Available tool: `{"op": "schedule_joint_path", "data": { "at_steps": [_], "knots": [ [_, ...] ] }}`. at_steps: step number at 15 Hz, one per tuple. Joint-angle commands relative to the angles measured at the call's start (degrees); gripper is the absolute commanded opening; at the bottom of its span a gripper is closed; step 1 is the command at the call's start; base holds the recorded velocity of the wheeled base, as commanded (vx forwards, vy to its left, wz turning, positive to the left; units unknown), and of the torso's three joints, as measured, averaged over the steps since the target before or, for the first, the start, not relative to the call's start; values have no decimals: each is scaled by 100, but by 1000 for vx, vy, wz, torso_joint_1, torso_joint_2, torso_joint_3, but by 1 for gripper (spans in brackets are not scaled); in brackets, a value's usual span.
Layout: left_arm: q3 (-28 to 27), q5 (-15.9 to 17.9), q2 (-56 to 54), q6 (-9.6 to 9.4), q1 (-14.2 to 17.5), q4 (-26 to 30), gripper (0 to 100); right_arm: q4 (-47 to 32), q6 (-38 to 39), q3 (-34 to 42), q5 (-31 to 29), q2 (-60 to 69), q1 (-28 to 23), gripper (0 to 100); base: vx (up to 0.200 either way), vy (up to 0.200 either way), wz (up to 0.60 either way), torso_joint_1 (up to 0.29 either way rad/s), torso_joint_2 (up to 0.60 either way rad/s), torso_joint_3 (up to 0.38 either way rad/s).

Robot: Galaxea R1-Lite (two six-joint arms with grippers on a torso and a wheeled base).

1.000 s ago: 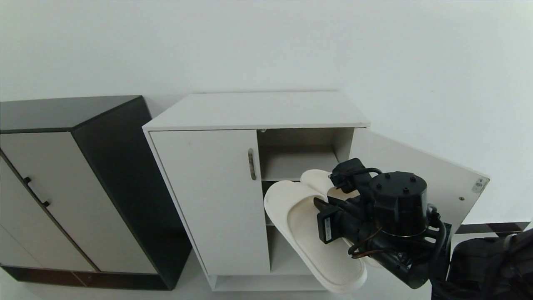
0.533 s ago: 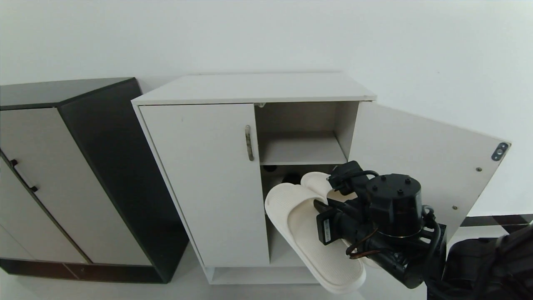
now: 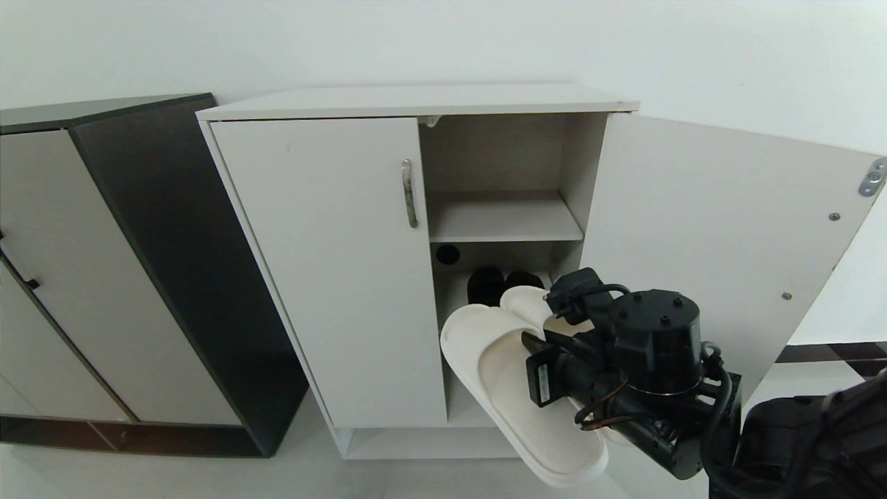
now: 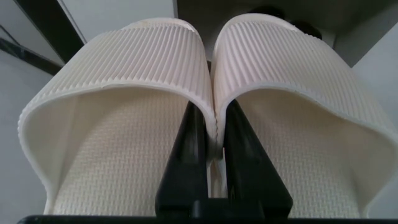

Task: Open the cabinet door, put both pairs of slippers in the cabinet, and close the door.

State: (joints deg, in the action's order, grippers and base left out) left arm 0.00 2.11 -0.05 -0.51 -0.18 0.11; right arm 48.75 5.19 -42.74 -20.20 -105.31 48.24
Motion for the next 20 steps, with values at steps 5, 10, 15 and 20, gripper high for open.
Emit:
{"op": "schedule_joint_path", "data": {
  "at_steps": [5, 10, 15, 20],
  "knots": [
    [0, 0, 5, -2, 1, -2, 0, 205, -247, -147, -125, -77, 28, 0, 0, 0, 0, 1, 71, 70],
    [0, 0, 5, -2, 1, -2, 0, -2695, 773, -2959, -2120, -455, 344, 0, 0, 0, 0, 0, 0, 0],
    [0, 0, 5, -2, 1, -2, 0, -3776, 729, -4401, -2717, -727, 327, 0, 0, 0, 0, 0, 0, 0],
    [0, 0, 5, -2, 1, -2, 0, -3794, 755, -4454, -2717, -912, 265, 0, 0, 0, 0, 0, 0, 0]
  ]
}}
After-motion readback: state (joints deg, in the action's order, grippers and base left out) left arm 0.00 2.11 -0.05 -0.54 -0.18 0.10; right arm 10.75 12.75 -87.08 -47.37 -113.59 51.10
